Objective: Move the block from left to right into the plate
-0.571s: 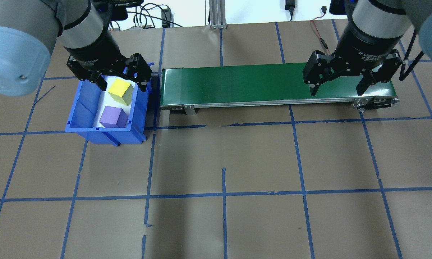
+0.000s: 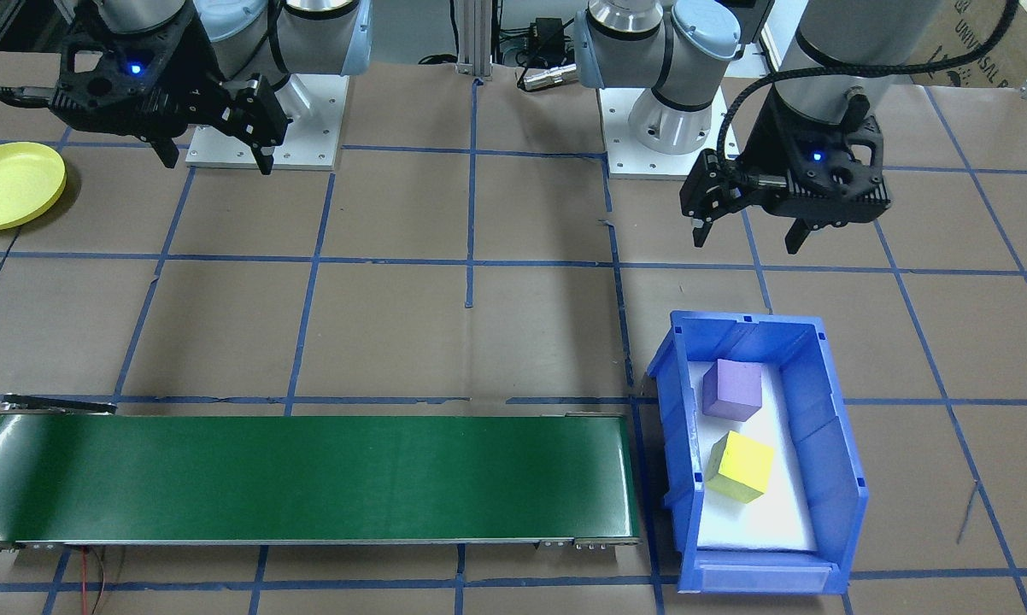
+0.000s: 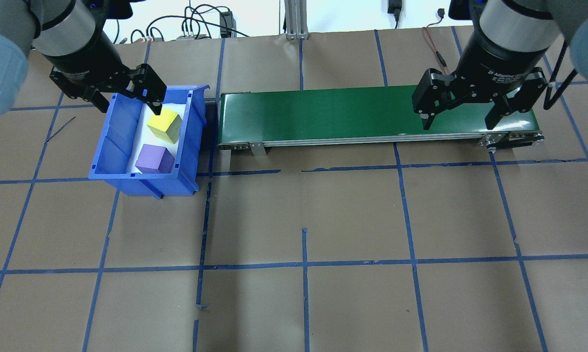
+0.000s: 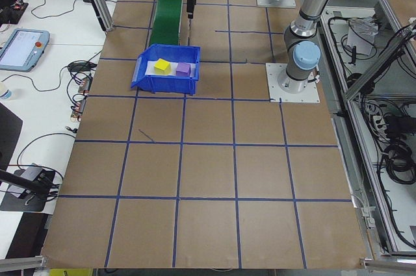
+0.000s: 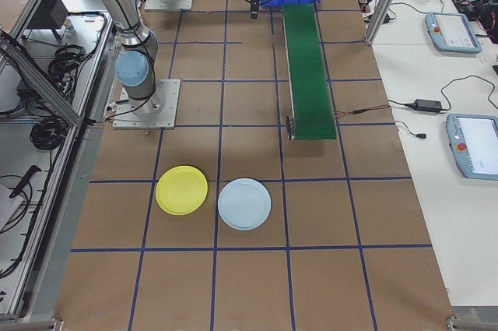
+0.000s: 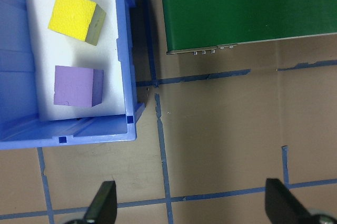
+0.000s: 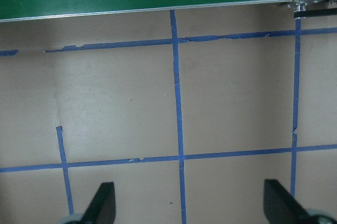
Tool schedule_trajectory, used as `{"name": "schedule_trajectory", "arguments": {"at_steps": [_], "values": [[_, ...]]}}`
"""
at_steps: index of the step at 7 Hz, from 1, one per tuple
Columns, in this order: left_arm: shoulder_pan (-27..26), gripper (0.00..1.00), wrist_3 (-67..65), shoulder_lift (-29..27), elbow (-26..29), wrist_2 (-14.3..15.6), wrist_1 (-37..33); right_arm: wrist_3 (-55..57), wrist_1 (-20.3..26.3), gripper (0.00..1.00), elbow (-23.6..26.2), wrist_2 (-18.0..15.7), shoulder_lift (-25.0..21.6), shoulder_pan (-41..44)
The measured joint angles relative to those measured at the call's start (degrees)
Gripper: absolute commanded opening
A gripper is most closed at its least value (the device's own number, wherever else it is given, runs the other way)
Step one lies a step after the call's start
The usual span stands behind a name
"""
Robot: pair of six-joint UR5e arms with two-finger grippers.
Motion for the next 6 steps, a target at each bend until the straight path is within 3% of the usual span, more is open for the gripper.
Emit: {"name": "schedule_trajectory", "arguments": {"at_steps": [6], "values": [[2.75,1.0,11.92,-8.95,-4.12,0.26,9.32,-0.01,0.0,1.0,0.0,0.06,-0.05,0.03]]}}
